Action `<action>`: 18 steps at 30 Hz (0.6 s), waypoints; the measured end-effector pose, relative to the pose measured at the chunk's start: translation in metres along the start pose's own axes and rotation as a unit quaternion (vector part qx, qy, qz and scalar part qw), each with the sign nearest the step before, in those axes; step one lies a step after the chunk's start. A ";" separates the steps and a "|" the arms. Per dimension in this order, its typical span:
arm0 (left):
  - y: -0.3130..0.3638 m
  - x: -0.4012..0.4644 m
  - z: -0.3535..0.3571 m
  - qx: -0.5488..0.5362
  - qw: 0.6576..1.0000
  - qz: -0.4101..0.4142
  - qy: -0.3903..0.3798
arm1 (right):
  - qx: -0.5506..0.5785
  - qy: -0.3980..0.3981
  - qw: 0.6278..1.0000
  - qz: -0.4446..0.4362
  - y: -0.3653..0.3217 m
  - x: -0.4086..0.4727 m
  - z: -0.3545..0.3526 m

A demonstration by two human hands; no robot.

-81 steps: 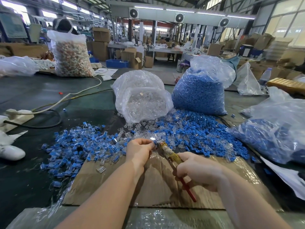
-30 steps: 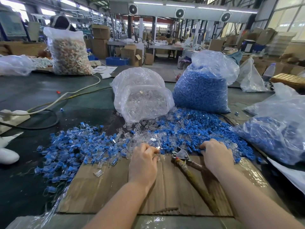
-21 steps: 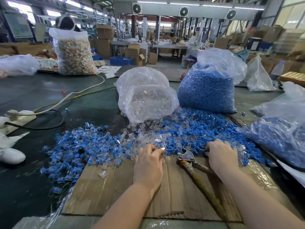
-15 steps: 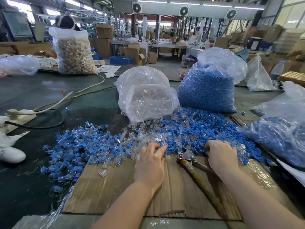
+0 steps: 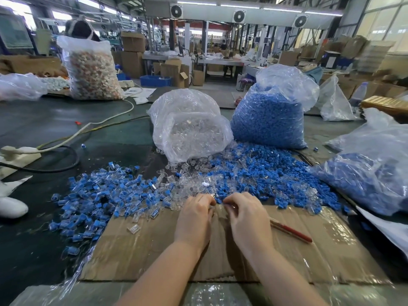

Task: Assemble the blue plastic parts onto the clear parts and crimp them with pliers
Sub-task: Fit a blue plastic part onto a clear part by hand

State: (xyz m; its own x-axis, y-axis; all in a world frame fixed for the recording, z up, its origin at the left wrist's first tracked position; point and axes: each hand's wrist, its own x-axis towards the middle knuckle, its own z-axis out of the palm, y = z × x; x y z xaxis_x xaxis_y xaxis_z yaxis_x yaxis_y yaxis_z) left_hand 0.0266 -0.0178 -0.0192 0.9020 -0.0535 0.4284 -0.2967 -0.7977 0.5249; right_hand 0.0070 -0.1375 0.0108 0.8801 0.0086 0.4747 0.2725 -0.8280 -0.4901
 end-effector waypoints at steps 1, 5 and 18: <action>0.001 0.000 -0.001 -0.001 1.000 0.002 0.001 | -0.002 0.003 1.000 -0.002 0.001 -0.004 0.002; 0.002 -0.002 -0.003 -0.008 1.000 0.008 0.004 | 0.005 0.015 1.000 -0.012 0.005 -0.015 0.005; 0.005 -0.004 -0.009 -0.074 0.997 -0.004 -0.007 | 0.014 0.081 0.996 -0.033 0.006 -0.024 0.003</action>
State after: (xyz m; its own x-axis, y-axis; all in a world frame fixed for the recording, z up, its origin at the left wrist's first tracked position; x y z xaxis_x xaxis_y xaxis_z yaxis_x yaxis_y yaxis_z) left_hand 0.0186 -0.0157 -0.0115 0.9081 -0.0573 0.4148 -0.3327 -0.7001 0.6317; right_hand -0.0115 -0.1405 -0.0057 0.7866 -0.0289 0.6168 0.3409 -0.8126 -0.4728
